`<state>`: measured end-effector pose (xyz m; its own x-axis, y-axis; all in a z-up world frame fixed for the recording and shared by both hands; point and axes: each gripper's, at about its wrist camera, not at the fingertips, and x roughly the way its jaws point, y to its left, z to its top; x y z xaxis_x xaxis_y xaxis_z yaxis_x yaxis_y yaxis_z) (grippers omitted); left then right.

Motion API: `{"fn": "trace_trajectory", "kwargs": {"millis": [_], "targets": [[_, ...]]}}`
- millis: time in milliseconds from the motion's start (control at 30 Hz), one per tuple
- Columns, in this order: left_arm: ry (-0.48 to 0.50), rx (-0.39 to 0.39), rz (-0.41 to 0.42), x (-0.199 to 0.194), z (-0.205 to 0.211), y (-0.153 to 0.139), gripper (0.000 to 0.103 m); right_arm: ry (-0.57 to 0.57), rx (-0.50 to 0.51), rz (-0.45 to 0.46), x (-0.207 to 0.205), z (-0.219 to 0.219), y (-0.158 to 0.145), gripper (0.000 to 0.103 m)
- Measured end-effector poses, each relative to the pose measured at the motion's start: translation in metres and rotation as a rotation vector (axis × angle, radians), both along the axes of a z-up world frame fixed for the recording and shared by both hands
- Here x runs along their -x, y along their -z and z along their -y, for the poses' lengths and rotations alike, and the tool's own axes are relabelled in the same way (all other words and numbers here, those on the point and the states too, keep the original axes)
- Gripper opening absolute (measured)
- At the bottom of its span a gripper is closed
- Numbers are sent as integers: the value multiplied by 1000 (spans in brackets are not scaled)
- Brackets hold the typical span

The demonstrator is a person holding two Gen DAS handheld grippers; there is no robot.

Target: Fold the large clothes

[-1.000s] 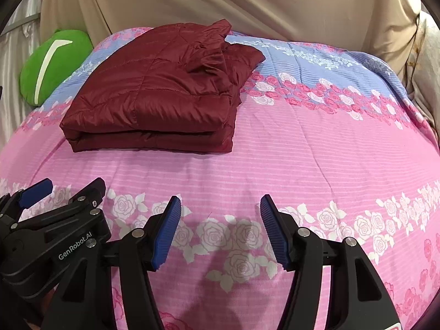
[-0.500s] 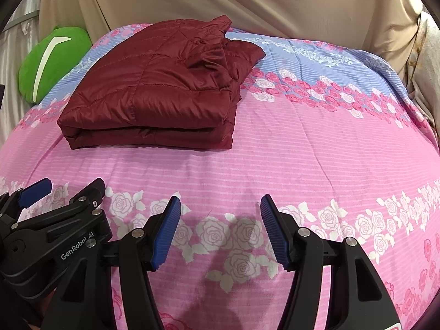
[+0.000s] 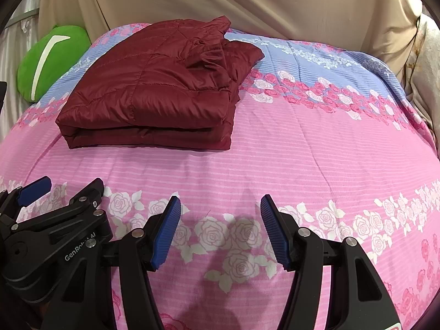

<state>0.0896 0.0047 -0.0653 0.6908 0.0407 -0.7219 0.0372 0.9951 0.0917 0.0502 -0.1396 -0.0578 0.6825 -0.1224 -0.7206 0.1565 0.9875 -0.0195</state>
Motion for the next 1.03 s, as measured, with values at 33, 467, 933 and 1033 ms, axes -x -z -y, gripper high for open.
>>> {"fn": "trace_trajectory", "kwargs": {"millis": [33,467,933,1033], "targets": [[0,-1,0,0,0,0,77,0,1,1,0,0,0,59],[9,-4,0,1,2,0,76,5,4,3,1,0,-1,59],[14,-36,13,4,6,-1,69,5,18,6,1,-2,-2,59],[14,-36,12,4,6,-1,69,9,20,7,2,-4,-4,59]]}}
